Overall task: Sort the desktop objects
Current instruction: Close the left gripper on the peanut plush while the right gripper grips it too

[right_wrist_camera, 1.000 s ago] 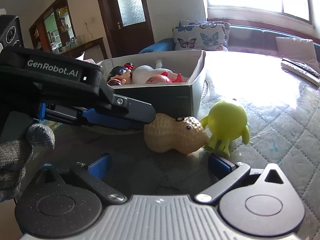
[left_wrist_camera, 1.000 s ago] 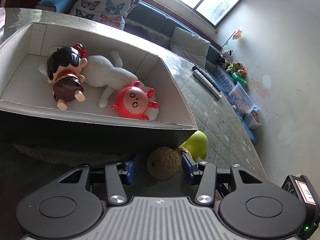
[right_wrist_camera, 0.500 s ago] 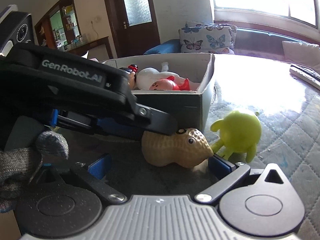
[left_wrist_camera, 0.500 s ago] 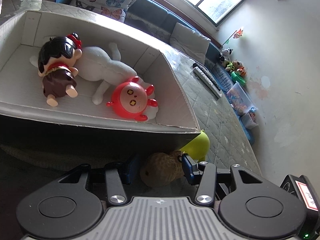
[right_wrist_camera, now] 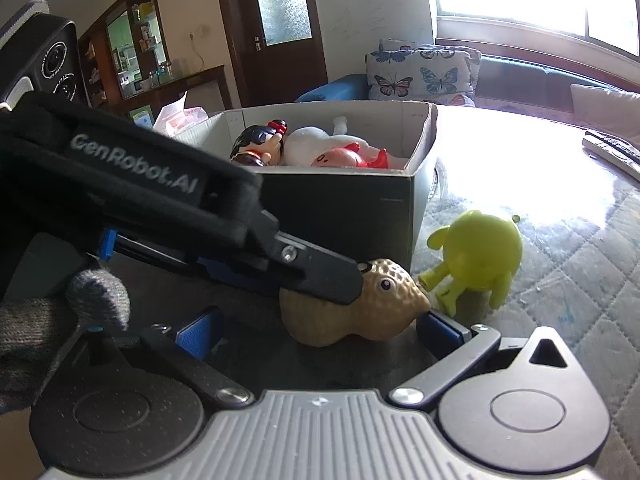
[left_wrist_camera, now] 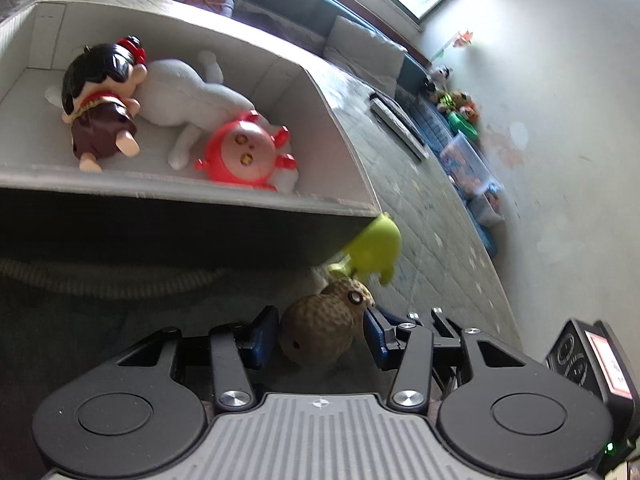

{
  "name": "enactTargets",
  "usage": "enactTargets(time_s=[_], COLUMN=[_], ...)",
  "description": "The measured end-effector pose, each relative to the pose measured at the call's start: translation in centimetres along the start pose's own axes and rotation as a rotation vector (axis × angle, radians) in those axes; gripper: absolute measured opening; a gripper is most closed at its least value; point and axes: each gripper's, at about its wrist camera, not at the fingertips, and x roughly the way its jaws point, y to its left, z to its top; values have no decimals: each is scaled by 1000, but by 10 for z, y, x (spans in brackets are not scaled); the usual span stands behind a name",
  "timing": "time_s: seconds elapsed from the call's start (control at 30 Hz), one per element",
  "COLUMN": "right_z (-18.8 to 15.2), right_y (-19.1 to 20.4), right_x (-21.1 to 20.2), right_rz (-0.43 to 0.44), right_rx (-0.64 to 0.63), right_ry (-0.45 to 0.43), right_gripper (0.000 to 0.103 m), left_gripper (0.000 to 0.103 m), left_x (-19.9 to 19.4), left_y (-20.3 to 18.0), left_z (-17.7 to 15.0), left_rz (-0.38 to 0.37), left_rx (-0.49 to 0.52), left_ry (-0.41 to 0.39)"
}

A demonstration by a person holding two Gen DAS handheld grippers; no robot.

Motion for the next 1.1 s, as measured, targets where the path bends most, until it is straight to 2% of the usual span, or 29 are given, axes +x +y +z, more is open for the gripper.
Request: enactTargets(time_s=[0.1, 0.23, 0.5, 0.7, 0.9, 1.1], right_z=[-4, -9, -9, -3, 2, 3], right_y=[2, 3, -1, -1, 2, 5], right_x=[-4, -6, -9, -3, 3, 6], right_rz=[1, -17, -46, -49, -54, -83], right_rx=[-13, -20, 13, 19, 27, 15], right_ry=[4, 1, -17, -36, -35, -36], right_gripper=[103, 103, 103, 102, 96, 91], left_gripper=[49, 49, 49, 49, 49, 49], left_x=[-5, -13, -17, -16, -14, -4], left_y=[-4, -9, -10, -6, 1, 4], left_z=[-6, -10, -3, 3, 9, 10], left_rz=[-6, 27, 34, 46, 43, 28], left_rx=[29, 77, 105, 89, 46, 5], left_ry=[9, -25, -70, -83, -103, -66])
